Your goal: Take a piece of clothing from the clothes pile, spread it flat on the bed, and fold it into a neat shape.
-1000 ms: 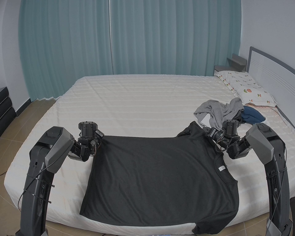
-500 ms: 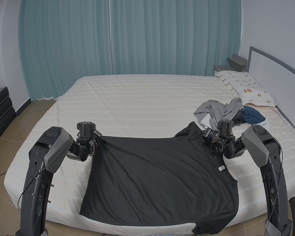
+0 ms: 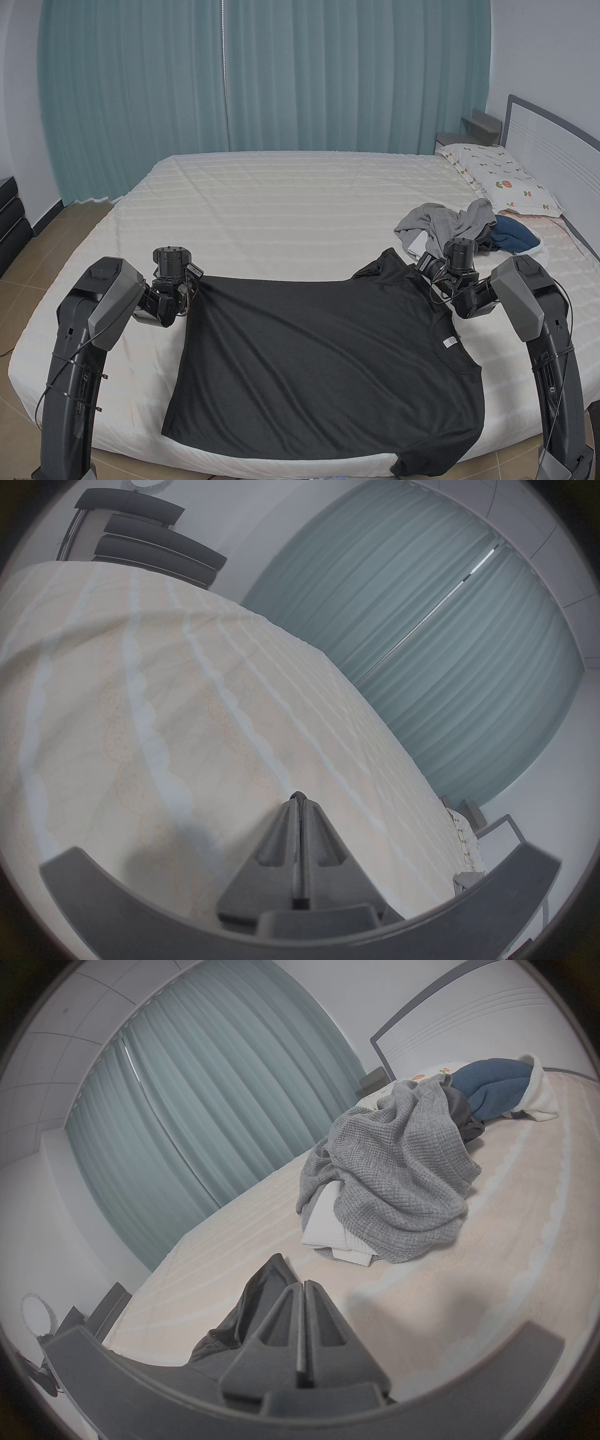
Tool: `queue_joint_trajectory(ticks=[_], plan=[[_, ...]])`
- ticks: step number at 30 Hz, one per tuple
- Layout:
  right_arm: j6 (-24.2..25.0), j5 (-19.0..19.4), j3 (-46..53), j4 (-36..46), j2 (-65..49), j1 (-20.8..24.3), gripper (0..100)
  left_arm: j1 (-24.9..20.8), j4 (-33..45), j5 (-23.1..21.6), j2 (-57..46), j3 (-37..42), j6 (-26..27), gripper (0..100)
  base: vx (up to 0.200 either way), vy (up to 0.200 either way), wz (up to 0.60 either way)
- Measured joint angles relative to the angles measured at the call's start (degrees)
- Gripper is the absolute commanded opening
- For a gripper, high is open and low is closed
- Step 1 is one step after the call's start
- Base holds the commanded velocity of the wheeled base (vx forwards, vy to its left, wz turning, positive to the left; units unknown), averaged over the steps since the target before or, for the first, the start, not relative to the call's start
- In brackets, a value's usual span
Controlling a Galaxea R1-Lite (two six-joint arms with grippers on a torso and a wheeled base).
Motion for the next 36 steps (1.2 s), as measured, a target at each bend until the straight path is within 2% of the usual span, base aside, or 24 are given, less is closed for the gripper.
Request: queue_joint_trajectory(ticks=[5,14,19,20,36], plan=[[0.0,0.4,1.7,0.8,-0.7,-0.8,100,0.3,0.0,0.0,0.1,0.0,0.1,0,0.0,0.0,0.0],[0.7,6.1,8.2,0.9,-4.5,-1.4,100,0.4,0.3,-0.1,0.2,-0.1,0.1,0,0.0,0.0,0.0],[0.7,6.3,8.6,1.4,-4.9,-0.9,100,0.4,0.2,-0.1,0.2,-0.1,0.1,0,0.0,0.0,0.0],[0.6,6.3,8.5,2.0,-4.8,-0.7,0,0.4,0.1,-0.1,0.2,-0.1,0.1,0,0.0,0.0,0.0],[0.8,5.2,1.9,5.0,-2.4,-0.9,0,0.3,0.3,-0.1,0.3,-0.4,0.3,0,0.0,0.0,0.0]])
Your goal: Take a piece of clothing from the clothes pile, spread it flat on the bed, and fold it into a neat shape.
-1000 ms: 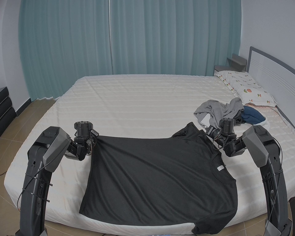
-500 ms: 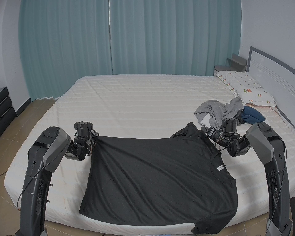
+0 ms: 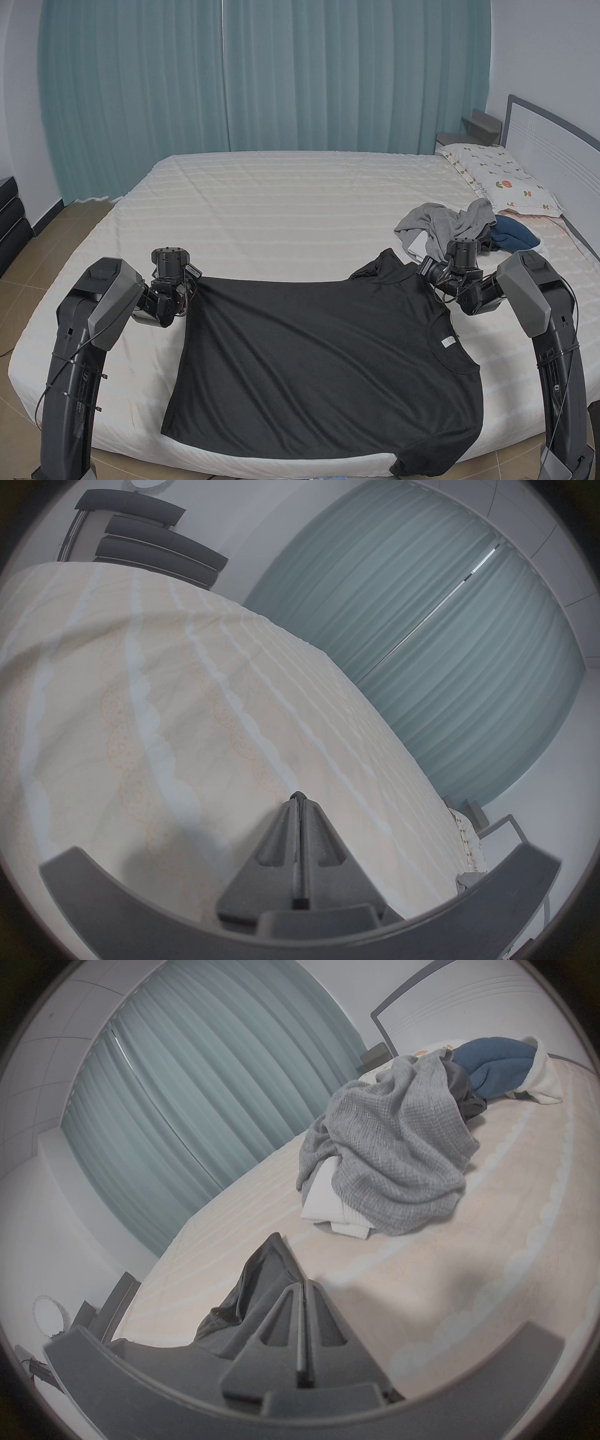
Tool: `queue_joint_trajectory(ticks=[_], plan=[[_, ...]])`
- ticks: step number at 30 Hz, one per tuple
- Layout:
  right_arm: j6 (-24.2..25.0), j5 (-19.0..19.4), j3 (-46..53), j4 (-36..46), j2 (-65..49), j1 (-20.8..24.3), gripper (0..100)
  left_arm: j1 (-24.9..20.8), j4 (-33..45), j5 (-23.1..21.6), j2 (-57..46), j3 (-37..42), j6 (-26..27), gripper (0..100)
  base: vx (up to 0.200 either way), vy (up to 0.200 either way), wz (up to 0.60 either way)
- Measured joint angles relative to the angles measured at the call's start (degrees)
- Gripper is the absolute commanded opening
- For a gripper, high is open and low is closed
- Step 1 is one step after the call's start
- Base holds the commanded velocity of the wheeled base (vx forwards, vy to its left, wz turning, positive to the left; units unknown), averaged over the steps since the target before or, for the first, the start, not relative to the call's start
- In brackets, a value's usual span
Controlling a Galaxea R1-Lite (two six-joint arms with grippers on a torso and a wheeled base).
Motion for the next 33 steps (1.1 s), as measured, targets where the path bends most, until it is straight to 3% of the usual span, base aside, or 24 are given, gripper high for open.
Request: queue_joint_trajectory(ticks=[11,20,28,29,31,32,33], plan=[[0.1,-1.5,-5.1,0.2,1.3,-1.4,0,0.0,0.0,0.0,1.4,-3.7,0.2,0,0.0,0.0,0.0],[0.1,-6.1,-11.5,0.0,4.1,-1.3,0,0.1,0.0,-0.2,2.2,-5.3,0.1,0,0.0,0.0,0.0],[0.0,-6.4,-12.7,0.0,5.7,-0.9,0,-0.1,0.2,-0.4,2.4,-5.3,0.1,0,0.0,0.0,0.0],[0.0,-6.4,-12.7,-0.1,5.9,-0.9,0,-0.1,0.2,-0.4,2.4,-5.3,0.1,100,0.0,0.0,0.0],[0.0,-6.5,-12.7,-0.1,6.3,-0.8,0,-0.2,0.4,-0.4,2.4,-5.3,0.1,100,0.0,0.0,0.0],[0.0,-6.5,-12.6,-0.1,6.4,-0.8,100,-0.2,0.4,-0.4,2.4,-5.3,0.1,100,0.0,0.0,0.0],[0.0,-6.5,-12.4,-0.2,6.6,-0.7,100,-0.2,0.5,-0.4,2.4,-5.3,0.1,100,0.0,0.0,0.0]])
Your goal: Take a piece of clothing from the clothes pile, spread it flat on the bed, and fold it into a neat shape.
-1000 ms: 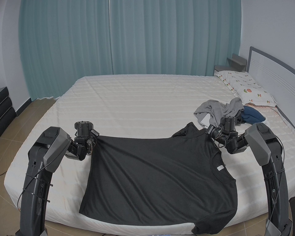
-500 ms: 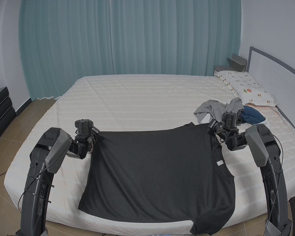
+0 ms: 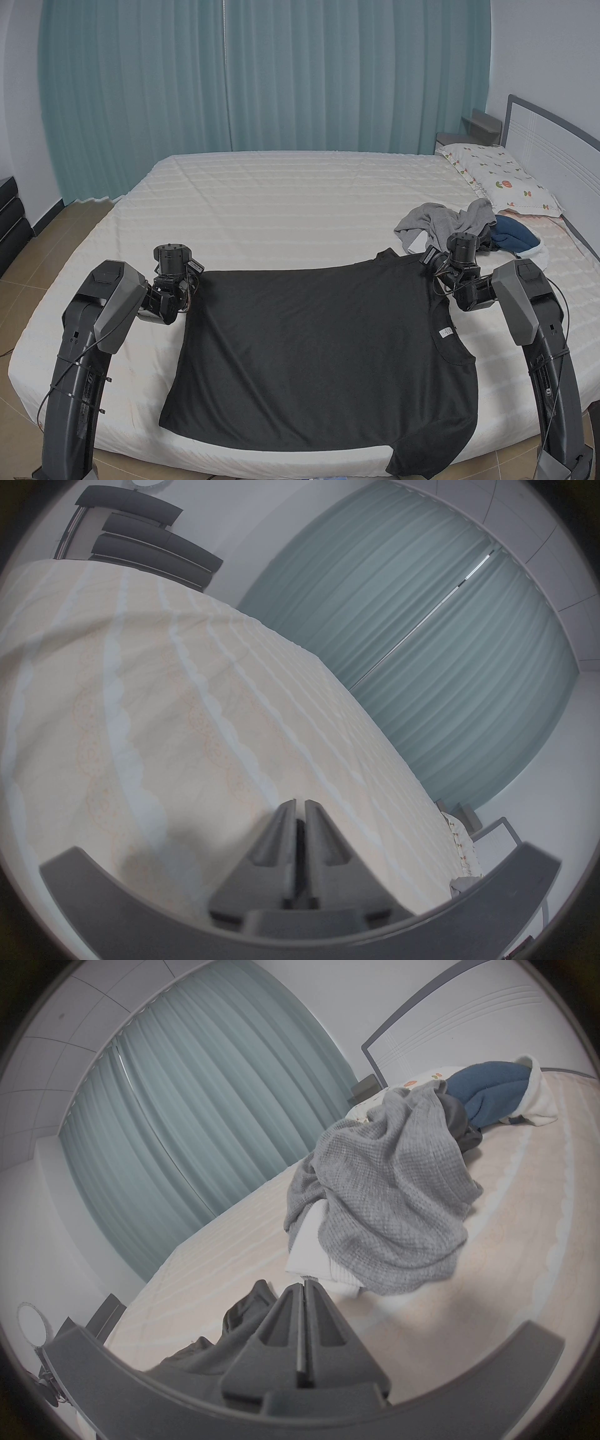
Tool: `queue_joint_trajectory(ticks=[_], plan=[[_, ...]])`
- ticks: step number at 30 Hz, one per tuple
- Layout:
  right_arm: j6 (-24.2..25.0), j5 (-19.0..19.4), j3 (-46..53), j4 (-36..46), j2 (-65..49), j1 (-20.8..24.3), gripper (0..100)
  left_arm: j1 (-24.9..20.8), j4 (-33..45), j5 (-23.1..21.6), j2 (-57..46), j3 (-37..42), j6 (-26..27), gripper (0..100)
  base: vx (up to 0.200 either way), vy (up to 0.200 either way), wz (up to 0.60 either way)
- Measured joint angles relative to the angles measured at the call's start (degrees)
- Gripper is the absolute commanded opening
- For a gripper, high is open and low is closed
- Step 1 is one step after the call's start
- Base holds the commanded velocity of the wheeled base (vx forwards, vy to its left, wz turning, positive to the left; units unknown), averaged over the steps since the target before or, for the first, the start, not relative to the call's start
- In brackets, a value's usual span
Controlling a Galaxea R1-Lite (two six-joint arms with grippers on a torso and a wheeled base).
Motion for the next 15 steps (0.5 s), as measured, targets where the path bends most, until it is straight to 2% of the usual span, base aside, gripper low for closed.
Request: queue_joint_trajectory(ticks=[8,15], plan=[[-0.2,-1.2,1.4,-0.3,0.2,0.6,100,-0.2,0.1,0.1,0.0,0.5,0.0,100,0.0,0.0,0.0],[0.0,-1.2,7.5,-2.0,-2.2,0.2,100,-0.2,-0.3,0.2,-0.8,2.5,-0.2,100,0.0,0.0,0.0]])
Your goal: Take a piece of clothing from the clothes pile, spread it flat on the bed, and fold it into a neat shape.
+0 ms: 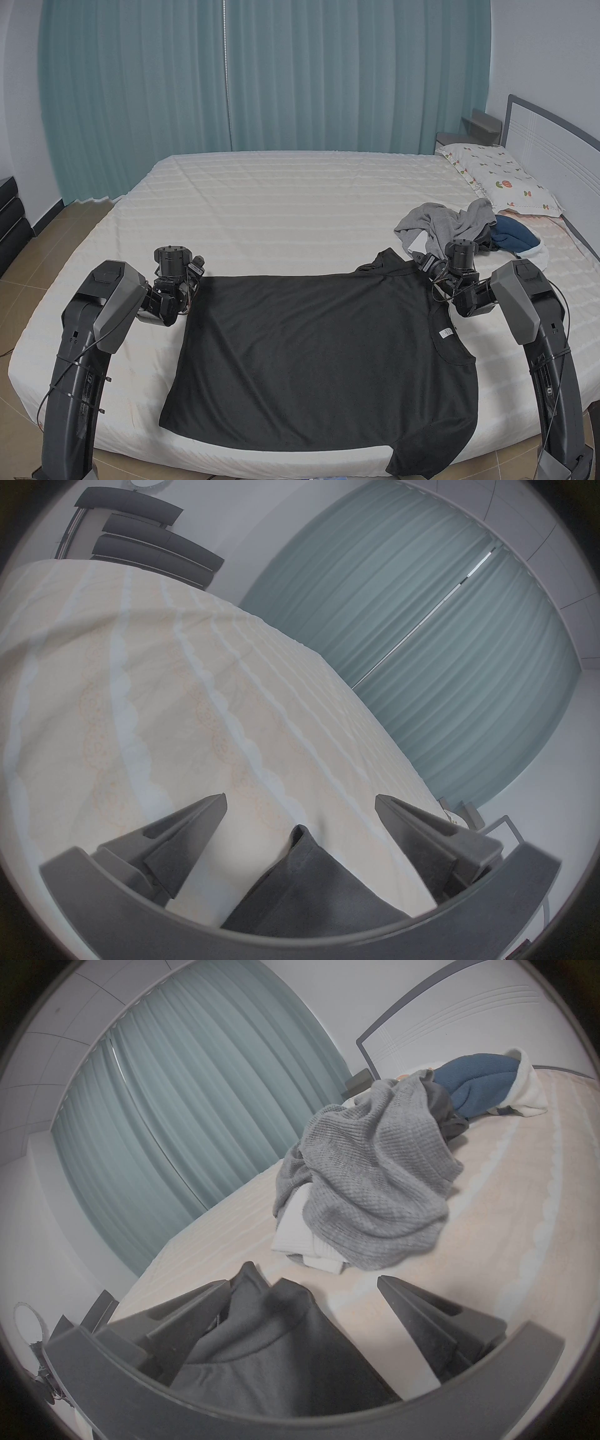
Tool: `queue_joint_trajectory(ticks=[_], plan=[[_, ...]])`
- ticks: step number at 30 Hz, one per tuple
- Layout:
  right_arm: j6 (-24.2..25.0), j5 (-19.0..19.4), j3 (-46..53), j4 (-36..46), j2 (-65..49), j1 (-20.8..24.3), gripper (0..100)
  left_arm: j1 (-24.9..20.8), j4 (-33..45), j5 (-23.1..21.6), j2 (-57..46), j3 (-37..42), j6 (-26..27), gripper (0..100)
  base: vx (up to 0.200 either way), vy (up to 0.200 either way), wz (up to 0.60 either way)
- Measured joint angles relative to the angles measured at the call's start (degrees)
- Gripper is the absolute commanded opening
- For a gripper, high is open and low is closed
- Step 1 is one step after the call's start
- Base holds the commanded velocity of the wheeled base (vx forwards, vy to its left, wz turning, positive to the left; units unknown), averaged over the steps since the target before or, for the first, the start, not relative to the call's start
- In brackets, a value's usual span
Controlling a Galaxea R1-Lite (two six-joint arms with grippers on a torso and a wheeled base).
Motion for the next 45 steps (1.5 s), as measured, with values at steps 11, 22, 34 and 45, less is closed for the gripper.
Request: queue_joint_trajectory(ticks=[11,22,34,45], plan=[[0.3,2.6,27.6,-8.6,-12.5,-0.7,100,0.2,-8.5,-1.1,-7.3,16.2,-0.6,100,0.0,0.0,0.0],[3.2,6.6,57.7,-21.1,-27.6,-2.2,100,0.4,-16.1,-7.6,-23.1,41.1,-0.9,100,0.0,0.0,0.0],[9.1,12.7,90.7,-45.1,-35.8,-2.5,100,0.2,-18.7,-19.4,-42.6,73.4,-3.6,100,-0.1,0.0,0.0],[13.9,20.2,102.7,-49.7,-37.9,-2.7,100,-0.2,-19.5,-26.8,-50.0,86.4,-6.2,100,-0.109,0.0,0.0]])
